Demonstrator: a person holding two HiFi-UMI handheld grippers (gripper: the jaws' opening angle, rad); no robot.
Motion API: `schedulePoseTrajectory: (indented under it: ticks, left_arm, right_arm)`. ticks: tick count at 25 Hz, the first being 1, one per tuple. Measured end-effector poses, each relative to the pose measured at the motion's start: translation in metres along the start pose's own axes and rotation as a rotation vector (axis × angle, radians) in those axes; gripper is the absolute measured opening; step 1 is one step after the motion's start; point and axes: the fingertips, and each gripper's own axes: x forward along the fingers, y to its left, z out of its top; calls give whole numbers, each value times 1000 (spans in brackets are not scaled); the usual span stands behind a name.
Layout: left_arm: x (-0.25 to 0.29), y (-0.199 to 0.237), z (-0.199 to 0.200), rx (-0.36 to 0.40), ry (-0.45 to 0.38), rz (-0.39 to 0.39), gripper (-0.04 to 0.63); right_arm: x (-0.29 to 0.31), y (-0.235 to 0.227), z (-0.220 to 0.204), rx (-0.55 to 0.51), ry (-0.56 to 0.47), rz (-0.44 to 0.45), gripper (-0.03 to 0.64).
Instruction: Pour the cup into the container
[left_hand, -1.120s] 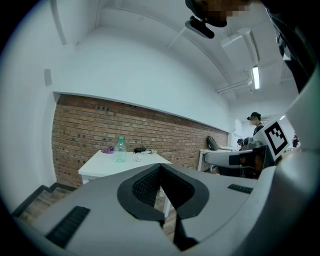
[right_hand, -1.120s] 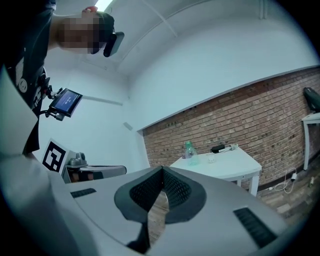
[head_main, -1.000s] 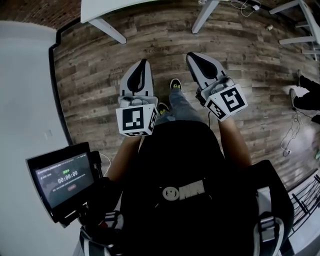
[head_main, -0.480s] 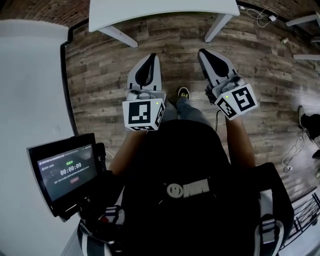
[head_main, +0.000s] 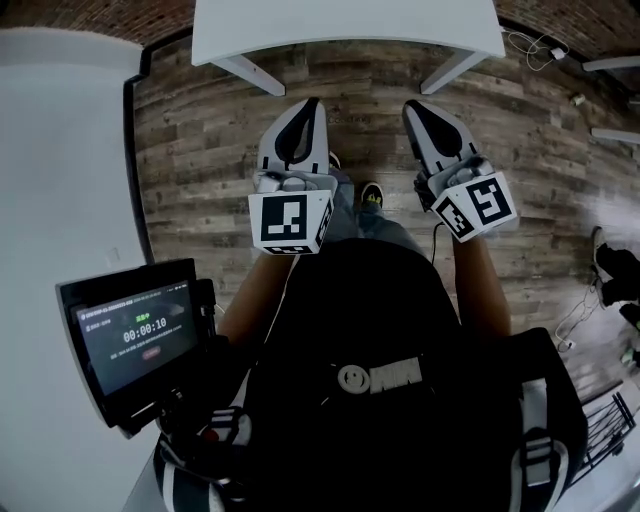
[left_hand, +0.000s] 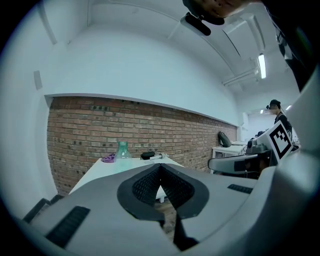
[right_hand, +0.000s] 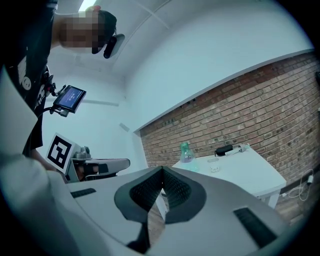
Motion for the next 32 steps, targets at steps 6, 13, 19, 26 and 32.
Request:
schedulePoseTrajectory:
  ticks: [6, 13, 19, 26, 32]
  left_arm:
    - [20, 34, 3, -9, 0, 9, -2]
    - [65, 89, 5, -40, 6, -15, -2]
    - [93, 97, 6, -50, 11, -38, -2]
    - [156, 107, 16, -11, 8, -48, -2]
    - [233, 114, 34, 15, 12, -17, -2]
  right_arm:
    - [33, -12, 5, -2, 9, -17, -8]
    - [90, -38, 15, -28, 38, -91, -8]
    - [101, -60, 16, -13, 30, -139, -8]
    - [135, -112, 26, -18, 22, -129, -8]
    - [171, -184, 46, -46, 32, -92, -8]
